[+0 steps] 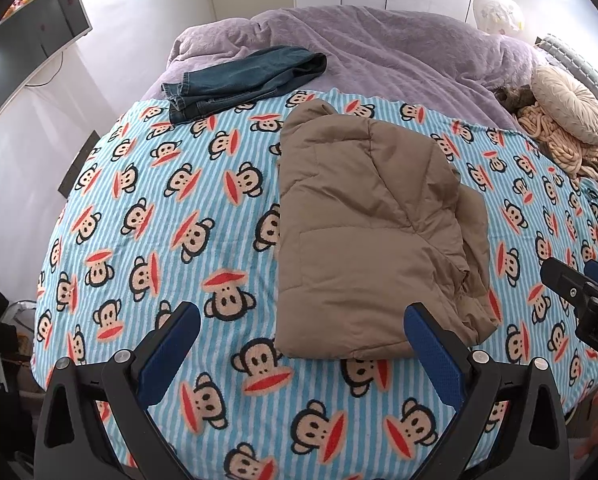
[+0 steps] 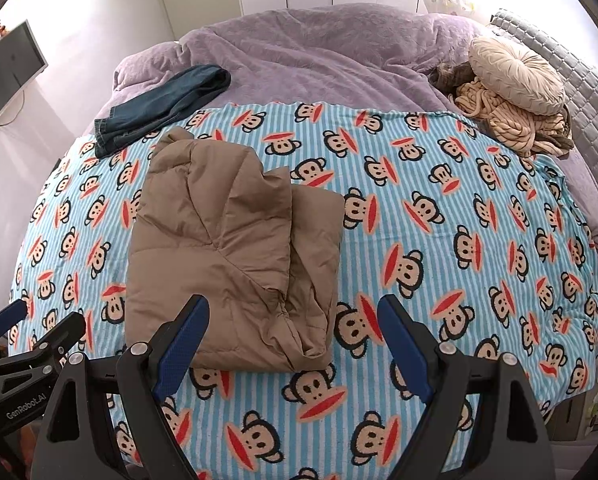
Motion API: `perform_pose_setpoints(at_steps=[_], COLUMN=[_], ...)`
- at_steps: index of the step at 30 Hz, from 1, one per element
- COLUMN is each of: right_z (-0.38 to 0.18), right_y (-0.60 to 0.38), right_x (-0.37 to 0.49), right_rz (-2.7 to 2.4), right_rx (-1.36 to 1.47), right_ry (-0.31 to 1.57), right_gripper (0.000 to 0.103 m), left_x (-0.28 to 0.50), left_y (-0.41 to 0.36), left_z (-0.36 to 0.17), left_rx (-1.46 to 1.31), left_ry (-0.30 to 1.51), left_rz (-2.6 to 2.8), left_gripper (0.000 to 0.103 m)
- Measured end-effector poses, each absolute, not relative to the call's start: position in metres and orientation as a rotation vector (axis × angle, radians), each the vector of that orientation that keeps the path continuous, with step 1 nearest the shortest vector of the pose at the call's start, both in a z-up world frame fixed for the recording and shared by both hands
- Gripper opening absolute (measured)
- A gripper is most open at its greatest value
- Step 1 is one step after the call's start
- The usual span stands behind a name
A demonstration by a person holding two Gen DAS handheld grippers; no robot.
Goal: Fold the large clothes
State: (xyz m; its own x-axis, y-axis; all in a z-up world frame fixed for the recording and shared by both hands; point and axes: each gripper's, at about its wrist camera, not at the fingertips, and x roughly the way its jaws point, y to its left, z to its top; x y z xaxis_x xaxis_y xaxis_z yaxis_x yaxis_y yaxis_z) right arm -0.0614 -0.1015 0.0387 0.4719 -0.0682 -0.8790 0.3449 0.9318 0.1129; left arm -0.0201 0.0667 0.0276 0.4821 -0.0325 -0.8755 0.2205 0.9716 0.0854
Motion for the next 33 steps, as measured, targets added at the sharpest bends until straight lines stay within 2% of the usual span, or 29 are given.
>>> perform_pose_setpoints(at_steps=[33], right_z=[0.0353], right_y=[-0.098], right_x=[-0.0598], right_rz=[-0.255], right_rx=[0.288], right_ry=[1.062], right_gripper=[0.088], left_x=[-0.0183], left_y=[0.0688], left_z=[0.0242], left_rx=[0.212], left_ry=[1.049], left_rz=[-0.144], left_gripper=[0.102])
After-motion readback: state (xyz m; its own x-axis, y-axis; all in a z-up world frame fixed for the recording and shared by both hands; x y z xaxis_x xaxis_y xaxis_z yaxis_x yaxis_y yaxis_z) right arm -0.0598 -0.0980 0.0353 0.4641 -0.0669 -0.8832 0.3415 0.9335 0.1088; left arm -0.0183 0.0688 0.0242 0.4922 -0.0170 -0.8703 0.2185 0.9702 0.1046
